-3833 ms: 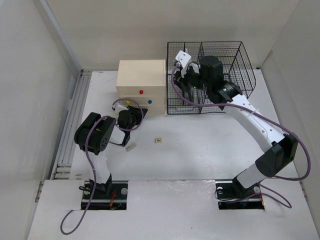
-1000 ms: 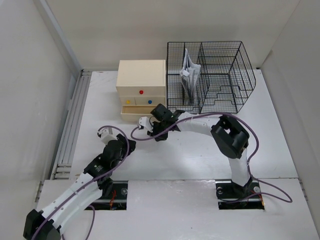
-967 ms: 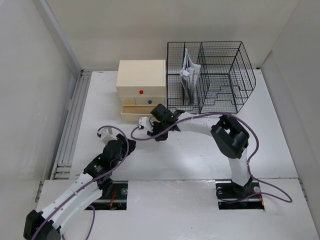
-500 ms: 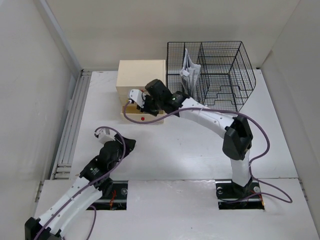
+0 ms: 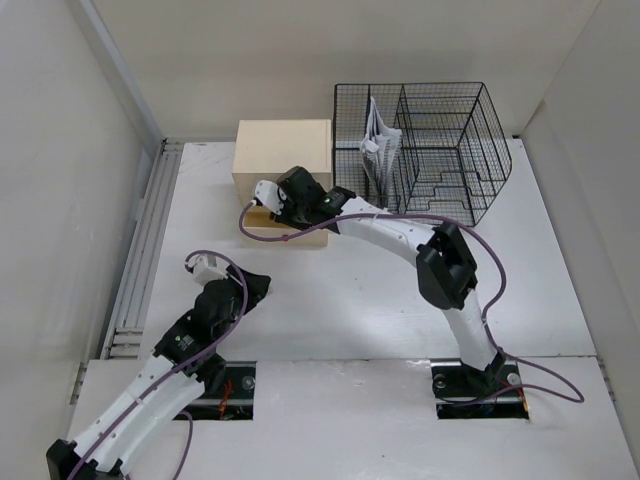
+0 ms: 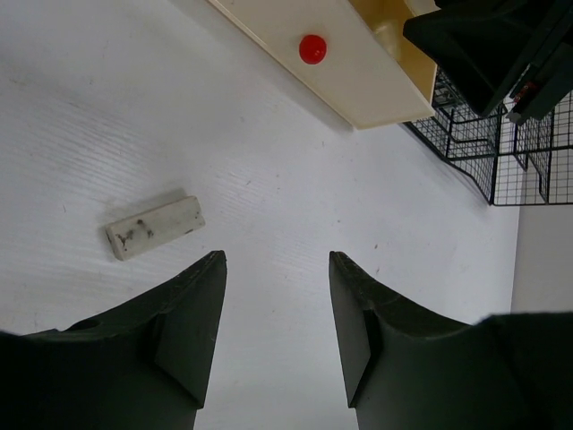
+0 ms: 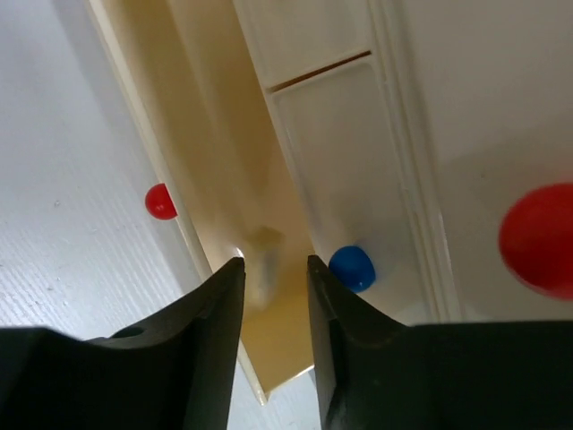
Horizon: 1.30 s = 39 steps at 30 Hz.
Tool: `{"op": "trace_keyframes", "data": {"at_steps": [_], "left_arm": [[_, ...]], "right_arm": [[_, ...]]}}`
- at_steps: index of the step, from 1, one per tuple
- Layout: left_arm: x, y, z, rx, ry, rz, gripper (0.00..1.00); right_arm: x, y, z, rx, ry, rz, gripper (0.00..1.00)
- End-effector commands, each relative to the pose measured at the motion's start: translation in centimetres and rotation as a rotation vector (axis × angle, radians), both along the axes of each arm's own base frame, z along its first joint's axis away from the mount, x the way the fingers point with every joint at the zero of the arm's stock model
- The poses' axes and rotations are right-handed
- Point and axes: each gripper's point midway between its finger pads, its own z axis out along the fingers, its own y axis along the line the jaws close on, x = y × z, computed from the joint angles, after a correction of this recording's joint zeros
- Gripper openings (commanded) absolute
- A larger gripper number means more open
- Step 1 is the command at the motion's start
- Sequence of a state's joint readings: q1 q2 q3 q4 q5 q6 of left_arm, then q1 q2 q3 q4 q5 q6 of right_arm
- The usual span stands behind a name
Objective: Organize the desk
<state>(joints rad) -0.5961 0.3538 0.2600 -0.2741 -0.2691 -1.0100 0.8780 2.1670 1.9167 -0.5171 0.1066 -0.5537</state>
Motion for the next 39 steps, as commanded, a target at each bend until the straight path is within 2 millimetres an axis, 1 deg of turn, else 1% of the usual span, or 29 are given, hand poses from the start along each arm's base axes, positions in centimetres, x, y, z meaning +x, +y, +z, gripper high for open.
{"op": "trace_keyframes", "data": {"at_steps": [1, 5, 6, 7, 9, 10, 11, 12, 13, 14, 16, 17, 19, 20, 21, 23, 24, 25, 26, 27, 28, 29, 30, 31, 33, 34, 35, 37, 39], "left_arm": [[0.4, -0.2, 2.8, -0.021, -0.061, -0.006, 0.47], [0.4, -0.2, 2.8, -0.021, -0.061, -0.006, 0.47], [0.4, -0.3, 3.5, -0.032, -0.077, -0.006, 0.47], [0.4, -0.2, 3.4, -0.025, -0.079, -0.01, 0.47], [0.4, -0.2, 4.3, -0.041, -0.103, -0.009, 0.42], [0.4, -0.2, 5.0, -0.052, -0.12, -0.009, 0.21], [0.2, -0.3, 5.5, -0.062, -0.143, -0.021, 0.08], [0.2, -0.3, 6.5, -0.079, -0.167, -0.02, 0.0], [0.2, -0.1, 7.9, -0.097, -0.201, -0.011, 0.0], [0.1, 0.3, 8.7, -0.103, -0.219, 0.003, 0.0], [-0.2, 0.9, 11.1, -0.122, -0.281, 0.014, 0.0], [-0.5, 1.3, 12.9, -0.137, -0.307, 0.024, 0.0], [-1.0, 2.2, 14.7, -0.106, -0.349, 0.03, 0.0], [-1.5, 2.9, 17.1, -0.114, -0.392, 0.043, 0.0], [-1.8, 3.4, 17.8, -0.099, -0.403, 0.048, 0.0], [-2.1, 4.1, 19.3, -0.033, -0.431, 0.041, 0.04], [-2.6, 4.7, 21.2, -0.026, -0.463, 0.048, 0.07], [-2.5, 4.9, 20.9, 0.022, -0.437, 0.047, 0.09], [-2.6, 5.1, 21.4, 0.049, -0.445, 0.04, 0.09], [-3.0, 5.5, 22.7, 0.062, -0.478, 0.036, 0.14], [-3.2, 5.2, 22.5, 0.127, -0.484, -0.011, 0.19], [-3.4, 5.1, 22.9, 0.151, -0.511, -0.041, 0.28], [-3.7, 4.9, 23.1, 0.174, -0.538, -0.072, 0.37], [-4.0, 4.8, 23.2, 0.193, -0.557, -0.094, 0.57], [-5.2, 4.6, 24.5, 0.185, -0.666, -0.141, 0.69], [-5.5, 4.0, 24.2, 0.194, -0.702, -0.18, 0.74], [-6.0, 3.7, 24.8, 0.183, -0.751, -0.205, 0.83], [-7.0, 4.1, 25.1, 0.171, -0.817, -0.211, 0.85], [-8.1, 3.9, 25.7, 0.161, -0.878, -0.243, 0.88]], "right_arm": [[1.5, 0.3, 4.1, 0.077, -0.085, -0.048, 0.41], [0.3, 1.0, 5.8, 0.141, -0.065, 0.004, 0.43], [-0.1, 1.2, 6.0, 0.156, -0.058, 0.023, 0.44], [-0.8, 1.4, 6.9, 0.178, -0.046, 0.052, 0.44], [-3.6, 2.5, 5.9, 0.2, 0.06, 0.189, 0.3], [-4.6, 2.4, 5.7, 0.185, 0.081, 0.284, 0.23], [-6.0, 2.8, 5.4, 0.186, 0.12, 0.363, 0.14], [-8.6, 3.5, 4.9, 0.219, 0.2, 0.497, 0.12], [-9.9, 3.2, 3.8, 0.191, 0.242, 0.572, 0.1], [-10.7, 3.3, 3.1, 0.193, 0.277, 0.608, 0.1], [-12.4, 3.1, 1.9, 0.192, 0.354, 0.675, 0.16], [-12.9, 3.6, 1.9, 0.189, 0.349, 0.706, 0.19], [-14.2, 4.2, 0.6, 0.166, 0.393, 0.743, 0.28], [-14.8, 4.2, 0.0, 0.147, 0.423, 0.747, 0.29], [-15.3, 4.4, -0.9, 0.127, 0.43, 0.771, 0.34], [-16.5, 5.3, -1.9, 0.098, 0.432, 0.792, 0.4], [-16.8, 5.7, -2.3, 0.087, 0.427, 0.797, 0.43], [-17.1, 5.8, -3.3, 0.067, 0.437, 0.795, 0.48], [-17.1, 6.2, -3.7, 0.06, 0.424, 0.798, 0.49], [-17.8, 6.8, -3.9, 0.057, 0.425, 0.814, 0.5], [-17.6, 6.6, -5.0, 0.039, 0.441, 0.795, 0.55], [-17.7, 7.2, -4.6, 0.041, 0.42, 0.793, 0.57], [-17.9, 7.5, -5.4, 0.032, 0.427, 0.786, 0.57], [-17.8, 7.8, -5.2, 0.042, 0.42, 0.782, 0.58], [-17.5, 8.3, -5.7, 0.039, 0.406, 0.746, 0.59], [-17.0, 8.8, -5.4, 0.053, 0.382, 0.735, 0.59], [-16.8, 9.0, -5.8, 0.055, 0.386, 0.712, 0.59], [-16.7, 9.5, -5.7, 0.06, 0.372, 0.695, 0.59], [-16.6, 9.5, -6.8, 0.051, 0.384, 0.677, 0.59]]}}
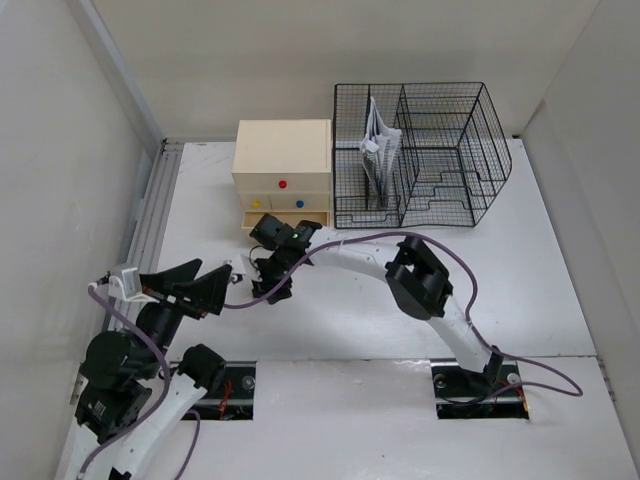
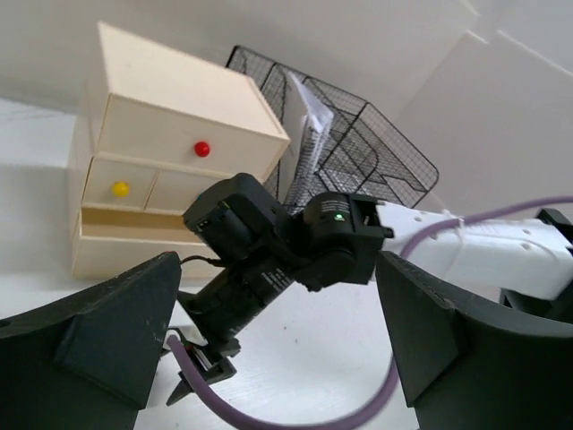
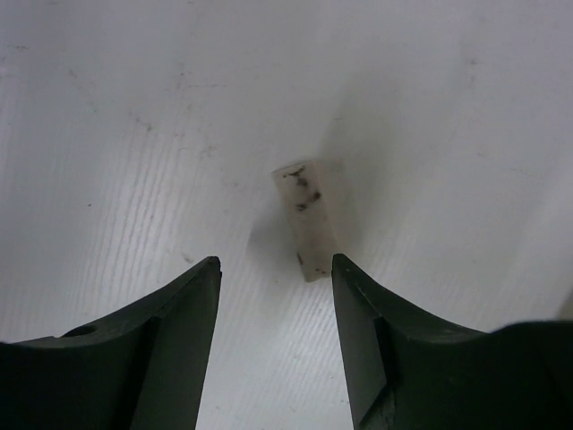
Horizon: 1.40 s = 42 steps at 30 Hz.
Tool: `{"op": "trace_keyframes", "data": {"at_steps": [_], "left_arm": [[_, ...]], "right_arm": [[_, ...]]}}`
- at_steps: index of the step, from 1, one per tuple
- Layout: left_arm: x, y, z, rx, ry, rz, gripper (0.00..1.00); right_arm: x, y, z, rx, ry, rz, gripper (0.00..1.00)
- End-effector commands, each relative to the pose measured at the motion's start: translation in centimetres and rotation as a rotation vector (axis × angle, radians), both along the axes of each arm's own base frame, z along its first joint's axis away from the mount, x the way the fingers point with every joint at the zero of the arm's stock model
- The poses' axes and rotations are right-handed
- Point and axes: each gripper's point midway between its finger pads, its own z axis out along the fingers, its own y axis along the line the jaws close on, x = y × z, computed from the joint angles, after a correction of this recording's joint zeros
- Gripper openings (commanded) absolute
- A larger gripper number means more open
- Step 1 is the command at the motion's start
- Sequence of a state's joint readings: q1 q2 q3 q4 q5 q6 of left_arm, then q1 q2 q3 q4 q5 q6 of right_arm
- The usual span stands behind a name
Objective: Organize the desk
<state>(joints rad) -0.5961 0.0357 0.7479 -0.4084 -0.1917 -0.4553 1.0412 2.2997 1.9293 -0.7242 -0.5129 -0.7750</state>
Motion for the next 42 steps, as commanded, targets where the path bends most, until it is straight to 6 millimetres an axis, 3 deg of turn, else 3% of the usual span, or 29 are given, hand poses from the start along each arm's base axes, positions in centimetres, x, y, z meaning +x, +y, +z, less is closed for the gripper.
{"op": "trace_keyframes", "data": {"at_steps": [1, 5, 6, 11, 16, 18, 20, 21, 23, 24, 25, 26, 34, 35, 36, 41, 42], "left_arm": [[-1.9, -0.5, 2.7, 0.034, -0.177, -0.078, 0.88], [-2.7, -1.0, 2.9, 0.037, -0.222, -0.124, 0.9], [-2.7, -1.0, 2.8, 0.045, -0.226, -0.122, 0.9], [-3.3, -1.1, 3.0, 0.035, -0.255, -0.143, 0.9], [-3.9, -0.9, 3.4, 0.031, -0.286, -0.147, 0.88], [-3.6, -0.9, 3.1, 0.025, -0.272, -0.14, 0.82], [-3.4, -0.7, 3.1, 0.023, -0.269, -0.13, 0.66], [-3.1, -0.7, 3.0, 0.026, -0.258, -0.122, 0.37], [-2.9, -0.6, 2.8, 0.009, -0.238, -0.111, 0.17], [-2.7, -0.3, 2.5, 0.009, -0.224, -0.088, 0.11], [-2.6, -0.2, 2.6, 0.004, -0.211, -0.082, 0.01], [-2.5, 0.0, 2.6, 0.002, -0.209, -0.073, 0.0], [-2.3, 0.6, 2.5, -0.025, -0.194, -0.04, 0.0], [-2.3, 0.6, 2.2, -0.02, -0.186, -0.041, 0.0], [-2.3, 0.6, 2.2, -0.02, -0.186, -0.041, 0.0], [-2.2, 0.7, 2.3, -0.03, -0.181, -0.034, 0.0], [-2.2, 0.7, 2.3, -0.03, -0.181, -0.034, 0.0]], "right_arm": [[1.9, 2.6, 1.9, 0.085, -0.058, -0.058, 0.59], [2.3, 2.9, 1.0, 0.078, -0.061, -0.073, 0.59], [2.7, 3.3, 1.8, 0.094, -0.078, -0.078, 0.59], [2.1, 3.1, -1.3, 0.023, -0.045, -0.061, 0.57], [1.3, 2.3, -2.2, -0.011, -0.026, -0.02, 0.55], [1.4, 2.0, -2.7, -0.025, -0.03, -0.026, 0.49], [1.4, 1.6, -3.1, -0.032, -0.038, -0.032, 0.37], [1.9, 1.4, -3.2, -0.045, -0.061, -0.045, 0.21], [2.5, 1.6, -2.7, -0.037, -0.077, -0.086, 0.1], [2.8, 1.7, -1.3, -0.02, -0.103, -0.096, 0.01], [3.7, 1.9, -0.6, -0.011, -0.135, -0.143, 0.0], [4.5, 1.9, 0.2, -0.002, -0.174, -0.164, 0.0], [11.1, 0.0, 9.5, 0.05, -0.482, -0.446, 0.0], [12.3, -0.8, 9.6, 0.036, -0.502, -0.478, 0.0], [13.3, -1.5, 10.9, 0.05, -0.522, -0.51, 0.0], [16.4, -3.9, 15.2, 0.109, -0.57, -0.614, 0.0], [16.7, -4.2, 15.2, 0.109, -0.563, -0.632, 0.0]]}}
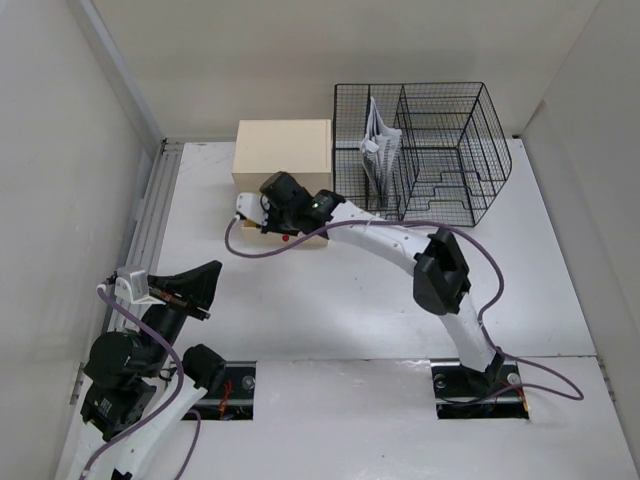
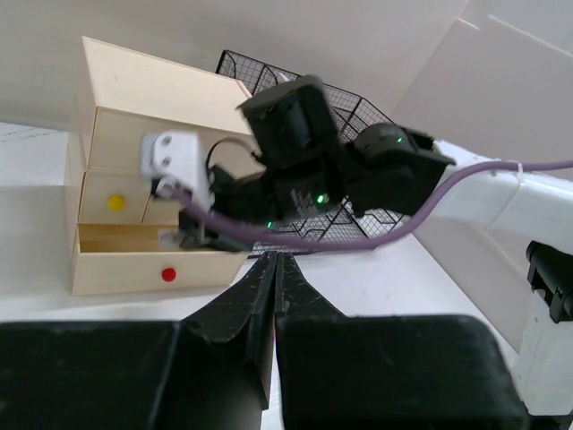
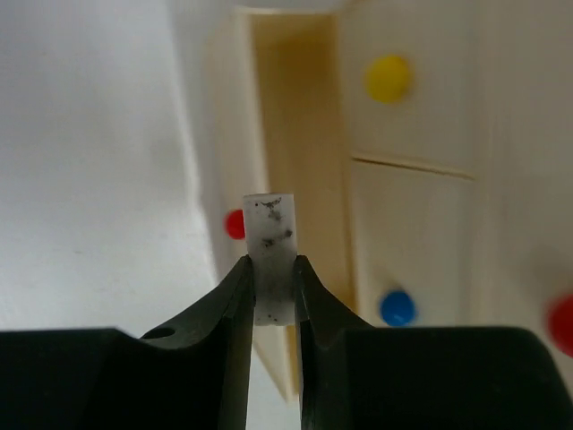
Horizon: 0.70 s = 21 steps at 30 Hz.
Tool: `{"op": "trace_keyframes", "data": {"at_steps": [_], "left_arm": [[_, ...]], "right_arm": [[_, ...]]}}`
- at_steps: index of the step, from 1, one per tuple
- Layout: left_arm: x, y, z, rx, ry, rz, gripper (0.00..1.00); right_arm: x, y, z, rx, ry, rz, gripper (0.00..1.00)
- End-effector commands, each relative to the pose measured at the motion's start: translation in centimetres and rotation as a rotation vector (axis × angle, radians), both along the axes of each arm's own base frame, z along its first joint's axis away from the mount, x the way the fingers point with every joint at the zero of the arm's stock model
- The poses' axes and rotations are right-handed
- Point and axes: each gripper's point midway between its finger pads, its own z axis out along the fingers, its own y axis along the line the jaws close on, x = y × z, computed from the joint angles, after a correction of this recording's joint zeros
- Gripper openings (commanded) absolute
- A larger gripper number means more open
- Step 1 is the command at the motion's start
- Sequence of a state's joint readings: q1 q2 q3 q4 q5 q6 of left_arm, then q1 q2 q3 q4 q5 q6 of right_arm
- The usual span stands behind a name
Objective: Organize the desk
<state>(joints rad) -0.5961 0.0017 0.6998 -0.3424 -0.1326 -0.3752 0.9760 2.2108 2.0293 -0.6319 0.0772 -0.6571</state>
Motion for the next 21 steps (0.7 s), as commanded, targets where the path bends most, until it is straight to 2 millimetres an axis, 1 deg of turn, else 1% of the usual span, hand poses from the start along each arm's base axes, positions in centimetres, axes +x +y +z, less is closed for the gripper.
{"op": "trace_keyframes", "data": {"at_steps": [1, 2, 3, 4, 5, 6, 7, 9, 10, 11, 13, 14, 16, 17, 18, 20, 21], "left_arm": [[-2.0, 1.5, 2.2, -0.085, -0.1, 0.003, 0.0], [-2.0, 1.5, 2.2, -0.085, -0.1, 0.003, 0.0], [-2.0, 1.5, 2.2, -0.085, -0.1, 0.003, 0.0], [-2.0, 1.5, 2.2, -0.085, -0.1, 0.003, 0.0], [-2.0, 1.5, 2.2, -0.085, -0.1, 0.003, 0.0], [-2.0, 1.5, 2.2, -0.085, -0.1, 0.003, 0.0], [-2.0, 1.5, 2.2, -0.085, -0.1, 0.003, 0.0], [-2.0, 1.5, 2.2, -0.085, -0.1, 0.003, 0.0], [-2.0, 1.5, 2.2, -0.085, -0.1, 0.003, 0.0], [-2.0, 1.5, 2.2, -0.085, -0.1, 0.003, 0.0], [-1.9, 1.6, 2.2, -0.088, -0.099, 0.012, 0.0], [-1.9, 1.6, 2.2, -0.088, -0.099, 0.012, 0.0], [-1.9, 1.6, 2.2, -0.088, -0.099, 0.012, 0.0], [-1.9, 1.6, 2.2, -0.088, -0.099, 0.012, 0.0], [-2.0, 1.6, 2.2, -0.096, -0.095, 0.009, 0.0], [-2.0, 1.6, 2.2, -0.096, -0.095, 0.009, 0.0], [-2.0, 1.6, 2.2, -0.096, -0.095, 0.009, 0.0]], "right_arm": [[3.7, -1.7, 6.4, 0.12, -0.113, -0.121, 0.0], [3.8, -1.6, 6.8, 0.135, -0.113, -0.129, 0.0], [4.5, -2.2, 6.8, 0.134, -0.114, -0.145, 0.0], [5.2, -2.8, 6.3, 0.126, -0.11, -0.161, 0.0], [5.0, -2.9, 6.1, 0.123, -0.097, -0.169, 0.0], [5.7, -3.2, 5.7, 0.129, -0.086, -0.184, 0.0], [5.9, -3.0, 5.3, 0.125, -0.083, -0.185, 0.0], [6.6, -3.9, 4.3, 0.112, -0.051, -0.201, 0.0], [6.5, -3.6, 4.4, 0.121, -0.039, -0.201, 0.0], [6.8, -3.7, 3.8, 0.117, -0.028, -0.202, 0.0], [6.8, -3.8, 3.8, 0.117, -0.027, -0.202, 0.01], [7.0, -3.8, 3.3, 0.106, -0.027, -0.209, 0.12], [6.8, -4.0, 3.1, 0.103, -0.017, -0.216, 0.28], [6.7, -3.8, 3.1, 0.108, -0.01, -0.207, 0.4], [6.7, -3.8, 3.7, 0.116, -0.016, -0.207, 0.41], [6.6, -3.7, 3.6, 0.12, -0.011, -0.2, 0.45], [6.5, -3.8, 4.2, 0.127, -0.016, -0.2, 0.45]]}}
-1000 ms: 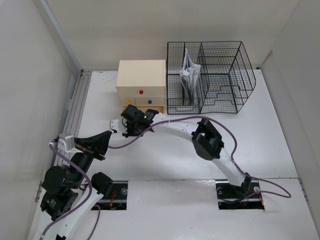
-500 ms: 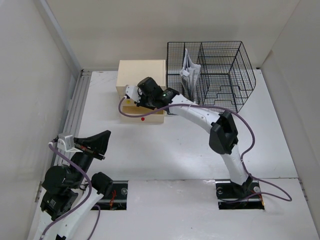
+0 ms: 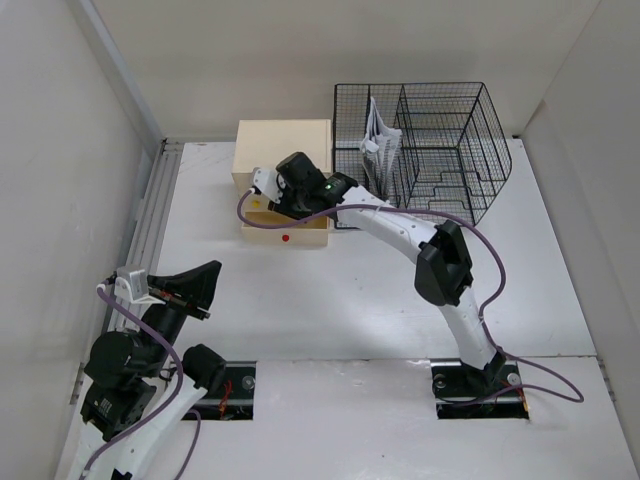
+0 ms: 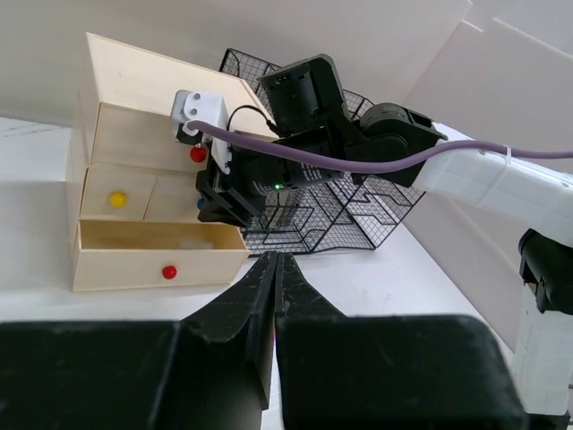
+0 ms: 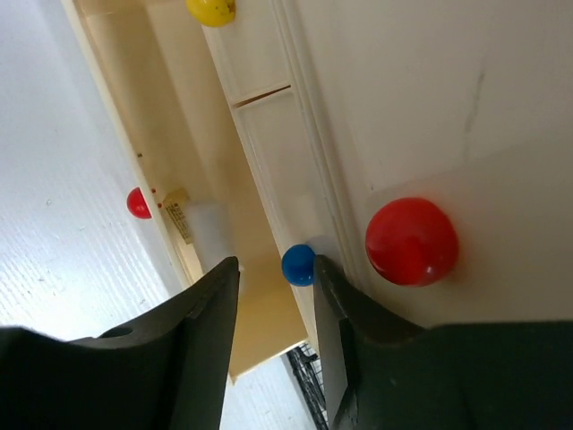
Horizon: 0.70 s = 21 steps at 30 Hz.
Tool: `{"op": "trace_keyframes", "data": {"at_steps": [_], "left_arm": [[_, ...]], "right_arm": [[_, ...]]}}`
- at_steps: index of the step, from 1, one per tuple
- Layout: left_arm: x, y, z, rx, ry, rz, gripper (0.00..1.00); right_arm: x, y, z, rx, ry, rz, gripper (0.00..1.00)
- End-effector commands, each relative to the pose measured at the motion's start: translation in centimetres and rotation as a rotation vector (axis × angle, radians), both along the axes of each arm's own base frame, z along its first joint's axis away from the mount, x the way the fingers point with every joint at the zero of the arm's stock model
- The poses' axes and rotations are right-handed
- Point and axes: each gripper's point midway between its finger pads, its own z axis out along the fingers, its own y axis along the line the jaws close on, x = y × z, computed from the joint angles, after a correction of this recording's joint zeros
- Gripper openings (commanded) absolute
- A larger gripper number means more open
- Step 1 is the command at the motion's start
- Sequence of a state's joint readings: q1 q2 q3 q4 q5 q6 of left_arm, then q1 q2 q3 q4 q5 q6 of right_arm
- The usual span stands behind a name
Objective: Organize the desk
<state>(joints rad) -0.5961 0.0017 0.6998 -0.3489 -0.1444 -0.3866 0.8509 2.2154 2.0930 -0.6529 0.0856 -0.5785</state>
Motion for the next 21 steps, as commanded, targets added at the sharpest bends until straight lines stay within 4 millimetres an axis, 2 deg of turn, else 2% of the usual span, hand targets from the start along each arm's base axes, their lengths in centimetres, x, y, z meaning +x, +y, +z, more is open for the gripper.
{"op": "trace_keyframes", "data": {"at_steps": [1, 2, 5, 6, 7, 8, 10, 11, 12, 14, 15, 19, 21], "left_arm": [[-2.0, 1.5, 2.4, -0.087, -0.107, 0.001, 0.0], [-2.0, 1.5, 2.4, -0.087, -0.107, 0.001, 0.0], [-2.0, 1.6, 2.3, -0.089, -0.106, 0.01, 0.0], [-2.0, 1.6, 2.3, -0.089, -0.106, 0.01, 0.0], [-2.0, 1.6, 2.3, -0.089, -0.106, 0.01, 0.0], [-2.0, 1.6, 2.3, -0.089, -0.106, 0.01, 0.0], [-2.0, 1.6, 2.3, -0.089, -0.106, 0.01, 0.0], [-2.0, 1.6, 2.3, -0.089, -0.106, 0.01, 0.0], [-2.0, 1.6, 2.3, -0.089, -0.106, 0.01, 0.0], [-1.9, 1.6, 2.1, -0.083, -0.098, 0.01, 0.0], [-1.9, 1.6, 2.1, -0.083, -0.098, 0.01, 0.0], [-1.9, 1.7, 2.1, -0.086, -0.097, 0.019, 0.0], [-1.9, 1.7, 2.1, -0.086, -0.097, 0.019, 0.0]], "right_arm": [[0.8, 0.5, 2.3, 0.059, -0.033, -0.014, 0.45], [0.8, 0.5, 2.3, 0.064, -0.029, -0.021, 0.45], [0.5, 0.8, 2.8, 0.081, -0.023, -0.004, 0.31], [0.4, 0.6, 2.6, 0.074, -0.017, -0.004, 0.24], [0.1, 0.9, 2.6, 0.084, -0.005, 0.013, 0.08], [-0.3, 1.0, 2.3, 0.084, 0.016, 0.03, 0.0], [-1.3, 1.6, 2.7, 0.107, 0.044, 0.084, 0.0], [-2.9, 2.8, 2.4, 0.143, 0.108, 0.178, 0.0], [-3.8, 2.6, 2.0, 0.143, 0.158, 0.221, 0.0], [-6.1, 3.6, 1.2, 0.169, 0.245, 0.338, 0.0], [-6.6, 3.7, 0.9, 0.165, 0.266, 0.364, 0.0], [-6.7, 3.2, -2.1, 0.103, 0.312, 0.367, 0.0], [-6.1, 2.8, -3.3, 0.067, 0.304, 0.336, 0.0]]}}
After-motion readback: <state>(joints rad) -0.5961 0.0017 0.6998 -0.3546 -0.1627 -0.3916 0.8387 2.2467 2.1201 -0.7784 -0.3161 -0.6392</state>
